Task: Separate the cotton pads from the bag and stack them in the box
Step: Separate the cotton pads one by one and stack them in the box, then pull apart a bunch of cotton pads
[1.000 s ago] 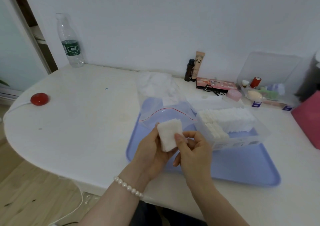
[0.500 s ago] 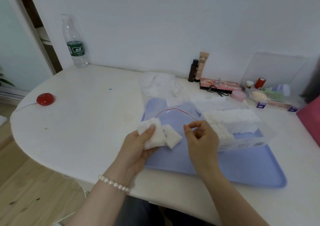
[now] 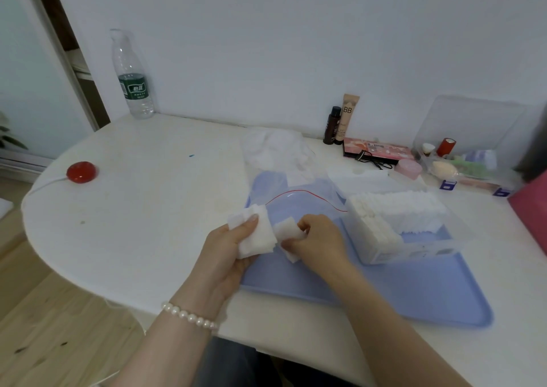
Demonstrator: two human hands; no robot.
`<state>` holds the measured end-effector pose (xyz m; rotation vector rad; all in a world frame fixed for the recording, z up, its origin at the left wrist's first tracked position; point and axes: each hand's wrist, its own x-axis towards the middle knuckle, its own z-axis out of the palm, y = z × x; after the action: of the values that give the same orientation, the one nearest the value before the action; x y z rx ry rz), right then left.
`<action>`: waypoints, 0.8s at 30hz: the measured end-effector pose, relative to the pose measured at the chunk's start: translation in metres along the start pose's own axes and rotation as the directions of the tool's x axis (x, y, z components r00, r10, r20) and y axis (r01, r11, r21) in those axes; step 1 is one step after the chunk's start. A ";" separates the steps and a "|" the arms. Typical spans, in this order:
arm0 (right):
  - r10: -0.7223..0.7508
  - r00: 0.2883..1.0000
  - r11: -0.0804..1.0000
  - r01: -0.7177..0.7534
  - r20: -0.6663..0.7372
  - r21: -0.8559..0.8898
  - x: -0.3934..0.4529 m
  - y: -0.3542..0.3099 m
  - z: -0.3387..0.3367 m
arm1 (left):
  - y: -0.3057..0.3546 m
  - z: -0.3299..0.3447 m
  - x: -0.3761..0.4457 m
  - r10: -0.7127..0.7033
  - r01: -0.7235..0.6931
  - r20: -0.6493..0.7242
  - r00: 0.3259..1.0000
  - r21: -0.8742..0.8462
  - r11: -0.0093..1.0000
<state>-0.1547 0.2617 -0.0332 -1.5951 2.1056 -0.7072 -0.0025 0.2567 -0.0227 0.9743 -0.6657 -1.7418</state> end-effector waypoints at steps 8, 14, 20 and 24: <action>0.138 0.967 0.628 0.081 -0.213 0.774 -0.034 0.003 -0.043 | -0.011 0.014 -0.002 -0.013 0.015 0.094 0.995 -0.024 1.000; -0.009 0.999 0.509 0.041 -0.042 0.860 -0.049 -0.004 -0.052 | -0.026 0.046 0.000 0.043 -0.081 0.255 0.966 0.139 0.987; 0.014 0.994 0.694 0.068 -0.108 0.717 -0.050 0.001 -0.044 | -0.032 0.064 -0.006 0.010 -0.057 0.290 0.957 0.156 0.986; -0.008 0.967 0.809 0.155 -0.254 0.566 -0.045 0.007 -0.036 | -0.036 0.065 -0.005 -0.068 0.047 0.281 0.957 0.082 0.996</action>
<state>-0.1693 0.3125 -0.0084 -1.2963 1.7134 -1.4791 -0.0750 0.2742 -0.0158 0.8062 -0.8989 -1.9409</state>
